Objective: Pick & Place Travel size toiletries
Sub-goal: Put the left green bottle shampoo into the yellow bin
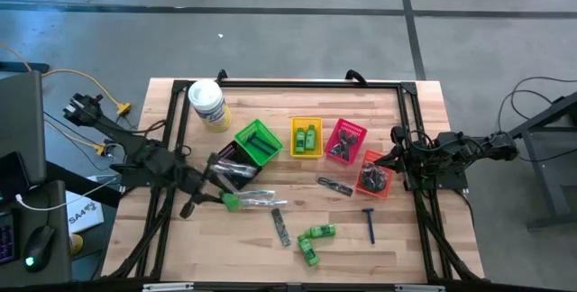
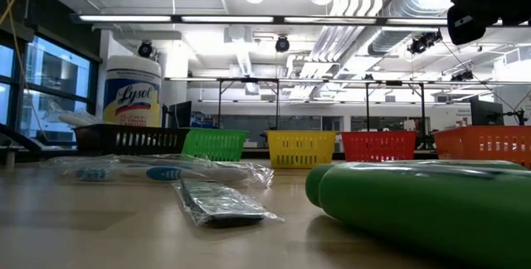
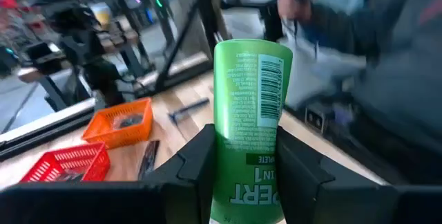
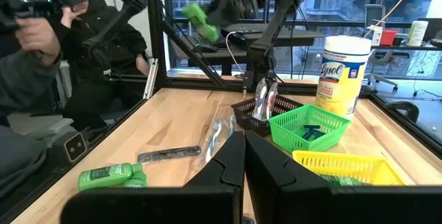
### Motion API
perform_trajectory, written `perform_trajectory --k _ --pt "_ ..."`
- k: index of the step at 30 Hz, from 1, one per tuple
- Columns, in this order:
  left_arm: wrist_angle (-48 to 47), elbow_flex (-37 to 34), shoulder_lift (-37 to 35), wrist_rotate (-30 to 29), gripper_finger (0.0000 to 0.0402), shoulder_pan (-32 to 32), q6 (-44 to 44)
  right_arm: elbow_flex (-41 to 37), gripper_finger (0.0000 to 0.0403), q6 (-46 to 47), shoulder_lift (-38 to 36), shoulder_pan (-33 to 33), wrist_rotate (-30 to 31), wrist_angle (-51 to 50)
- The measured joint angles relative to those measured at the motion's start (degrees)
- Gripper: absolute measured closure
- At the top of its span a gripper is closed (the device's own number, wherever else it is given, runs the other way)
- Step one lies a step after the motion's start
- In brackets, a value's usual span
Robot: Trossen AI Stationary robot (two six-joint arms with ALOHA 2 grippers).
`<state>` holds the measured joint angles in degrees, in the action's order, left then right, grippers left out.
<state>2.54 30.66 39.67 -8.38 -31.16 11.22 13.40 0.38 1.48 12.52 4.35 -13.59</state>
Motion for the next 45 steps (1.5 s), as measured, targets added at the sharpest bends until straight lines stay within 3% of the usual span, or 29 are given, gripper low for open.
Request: perform_trajectory --k 4,8,16,29,33,35,39,43,45 --pt "7.95 -9.34 -6.32 -8.31 0.0293 -0.02 -2.93 -0.02 0.0401 0.79 -0.02 0.02 0.2 0.04" --pt "8.04 -14.72 -9.84 -16.18 0.0293 0.02 -3.89 -0.02 0.0401 3.41 -0.01 0.02 0.19 -0.2" --pt "7.94 -19.21 -13.79 -18.36 0.0293 0.02 -5.16 -0.04 0.0401 4.12 0.0 0.0 0.2 -0.89" --pt "8.07 -19.41 -14.96 -20.47 0.0293 0.02 -6.59 -0.04 0.0401 4.05 0.0 -0.01 0.2 -1.24" --pt "12.28 -19.4 -14.09 -29.87 0.0293 0.02 -11.3 -0.04 0.0401 3.98 -0.01 0.01 0.21 -1.24" --pt "12.86 -18.47 -12.84 -34.73 0.0293 0.07 -12.86 -0.04 0.0401 3.96 -0.02 0.01 0.22 -1.22" --pt "12.74 -12.79 -9.57 -35.37 0.0293 0.04 -8.97 -0.04 0.0401 3.92 0.0 0.0 0.2 -1.19" --pt "9.98 -2.93 -4.64 -44.37 0.0293 0.89 -5.33 -0.04 0.0401 3.92 0.0 0.0 0.2 -1.13" --pt "4.5 3.65 -2.24 -45.13 0.0293 3.16 -4.33 -0.04 0.0401 3.9 0.0 0.02 0.21 -1.13"
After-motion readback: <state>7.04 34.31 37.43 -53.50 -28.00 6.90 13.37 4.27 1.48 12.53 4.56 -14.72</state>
